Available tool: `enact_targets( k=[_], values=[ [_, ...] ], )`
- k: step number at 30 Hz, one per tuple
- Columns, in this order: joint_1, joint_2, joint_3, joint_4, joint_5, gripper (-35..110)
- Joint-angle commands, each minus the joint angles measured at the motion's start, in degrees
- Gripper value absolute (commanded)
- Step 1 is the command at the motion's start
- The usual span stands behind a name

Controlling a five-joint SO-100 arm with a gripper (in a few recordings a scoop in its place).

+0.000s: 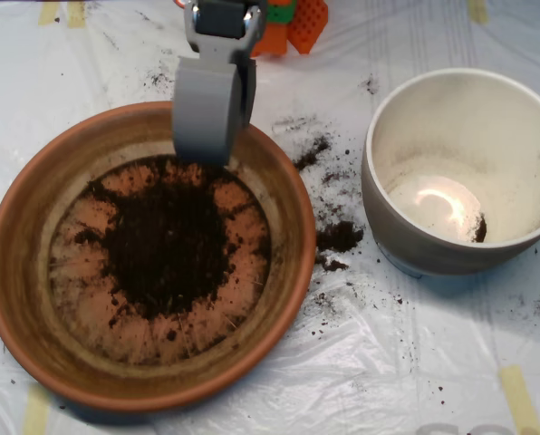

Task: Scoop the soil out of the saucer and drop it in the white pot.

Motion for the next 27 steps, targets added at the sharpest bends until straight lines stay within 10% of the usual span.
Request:
enact_targets(
  k=[1,27],
  values=[
    [0.79,-1.32,-2.99,-0.79,-0.88,37],
    [4.92,-47.20,-28.65,3.52,-0.70,39]
  ],
)
